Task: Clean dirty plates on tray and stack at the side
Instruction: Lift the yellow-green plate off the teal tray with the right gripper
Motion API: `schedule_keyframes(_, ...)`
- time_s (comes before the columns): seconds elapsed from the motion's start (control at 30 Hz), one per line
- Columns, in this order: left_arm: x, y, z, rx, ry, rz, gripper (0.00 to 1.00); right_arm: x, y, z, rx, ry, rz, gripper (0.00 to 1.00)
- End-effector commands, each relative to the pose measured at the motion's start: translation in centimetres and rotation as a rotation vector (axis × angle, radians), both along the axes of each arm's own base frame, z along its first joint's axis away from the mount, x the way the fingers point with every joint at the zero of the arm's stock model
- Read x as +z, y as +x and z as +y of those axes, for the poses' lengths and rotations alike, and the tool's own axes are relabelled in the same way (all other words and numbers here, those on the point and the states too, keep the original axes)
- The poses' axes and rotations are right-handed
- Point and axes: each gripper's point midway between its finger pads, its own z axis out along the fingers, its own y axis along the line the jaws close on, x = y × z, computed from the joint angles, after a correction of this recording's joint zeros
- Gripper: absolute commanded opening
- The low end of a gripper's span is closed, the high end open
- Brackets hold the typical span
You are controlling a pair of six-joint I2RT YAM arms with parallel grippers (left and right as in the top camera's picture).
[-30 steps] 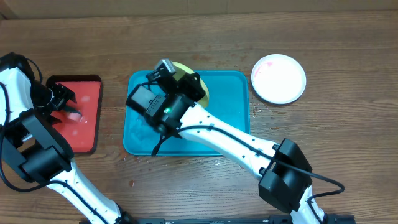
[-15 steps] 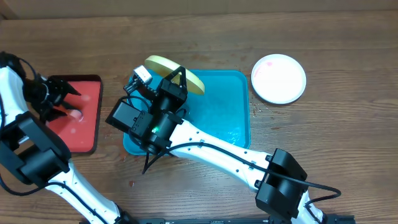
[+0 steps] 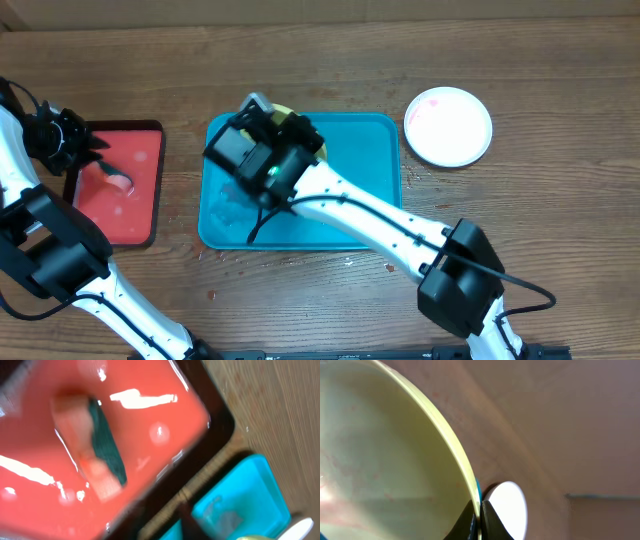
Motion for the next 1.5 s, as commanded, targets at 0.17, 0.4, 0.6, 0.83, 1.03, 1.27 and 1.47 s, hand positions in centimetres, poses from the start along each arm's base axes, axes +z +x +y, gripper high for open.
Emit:
schedule_keyframes(0.17,-4.8,-0.6,0.3,0.046,0.097,0.095,0.05,0.1,-0.3,1.2,-0.061,0.348,0.113,0.04)
schedule_keyframes(0.4,-6.6,-2.0,1.2,0.049,0.174,0.164,0.04,0.1,-0.2,1.1,-0.072,0.359,0.107,0.04)
schedule_keyframes(0.6,-6.8,-4.7,3.4,0.118,0.306,0.312,0.04,0.1,-0.2,1.1,-0.072,0.356,0.109,0.04)
schedule_keyframes(0.83,-6.0,-6.8,4.1,0.205,0.310,0.393,0.04,0.2,-0.2,0.9,-0.076,0.350,0.105,0.04)
schedule_keyframes(1.03,-1.0,-6.7,5.1,0.343,0.363,0.357,0.04,0.8,0.3,0.1,-0.143,0.371,0.037,0.04)
schedule_keyframes(1.27,5.7,-4.8,4.4,0.416,0.352,0.131,0.04,5.8,1.3,-3.4,-0.243,0.186,-0.270,0.04)
schedule_keyframes(1.47,5.4,-4.0,3.8,0.404,0.314,0.105,0.04,12.3,-1.6,-3.9,-0.276,-0.067,-0.593,0.04)
